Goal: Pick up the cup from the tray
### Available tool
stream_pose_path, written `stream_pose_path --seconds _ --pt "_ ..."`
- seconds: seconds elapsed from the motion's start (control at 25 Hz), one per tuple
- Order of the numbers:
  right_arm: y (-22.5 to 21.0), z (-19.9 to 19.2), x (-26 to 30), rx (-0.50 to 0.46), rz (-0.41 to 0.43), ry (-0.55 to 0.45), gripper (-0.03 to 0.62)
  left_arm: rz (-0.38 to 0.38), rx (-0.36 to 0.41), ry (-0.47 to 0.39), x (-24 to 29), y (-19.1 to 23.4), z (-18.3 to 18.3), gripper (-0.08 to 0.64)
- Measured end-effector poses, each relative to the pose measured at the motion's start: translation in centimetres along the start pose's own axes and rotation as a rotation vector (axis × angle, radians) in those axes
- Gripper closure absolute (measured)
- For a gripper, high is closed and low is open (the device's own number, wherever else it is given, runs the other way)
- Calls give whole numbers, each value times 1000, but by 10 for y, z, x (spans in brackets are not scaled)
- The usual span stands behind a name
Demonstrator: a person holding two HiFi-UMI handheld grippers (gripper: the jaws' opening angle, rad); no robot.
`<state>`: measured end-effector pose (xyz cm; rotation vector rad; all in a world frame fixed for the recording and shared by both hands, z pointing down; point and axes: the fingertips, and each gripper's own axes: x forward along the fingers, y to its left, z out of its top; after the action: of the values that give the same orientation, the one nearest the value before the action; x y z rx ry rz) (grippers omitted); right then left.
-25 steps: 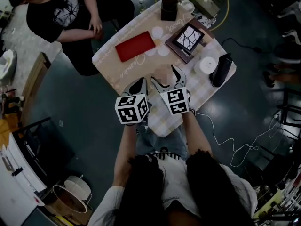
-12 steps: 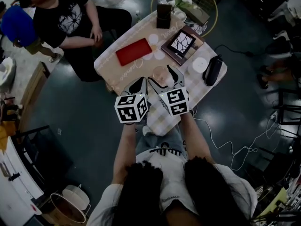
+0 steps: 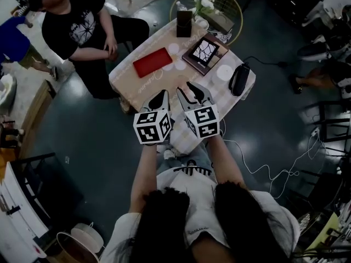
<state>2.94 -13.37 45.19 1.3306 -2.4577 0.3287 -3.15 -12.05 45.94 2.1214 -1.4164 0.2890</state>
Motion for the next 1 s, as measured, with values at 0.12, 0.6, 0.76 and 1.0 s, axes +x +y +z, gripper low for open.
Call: stream_pose_path --seconds 0.12,0.6,0.76,1.0 --pt "4 0 -12 12 -33 -12 549 -11 15 -11 -6 -8 -1 554" --pt "22 -3 -32 -62 -55 13 584 -39 54 -13 -26 -28 -16 554" --pt "27 -1 -33 -75 -55 15 584 -48 63 -23 -27 -31 -15 554" --pt "31 2 -35 -79 -58 15 586 -49 71 -44 -30 -31 -9 554"
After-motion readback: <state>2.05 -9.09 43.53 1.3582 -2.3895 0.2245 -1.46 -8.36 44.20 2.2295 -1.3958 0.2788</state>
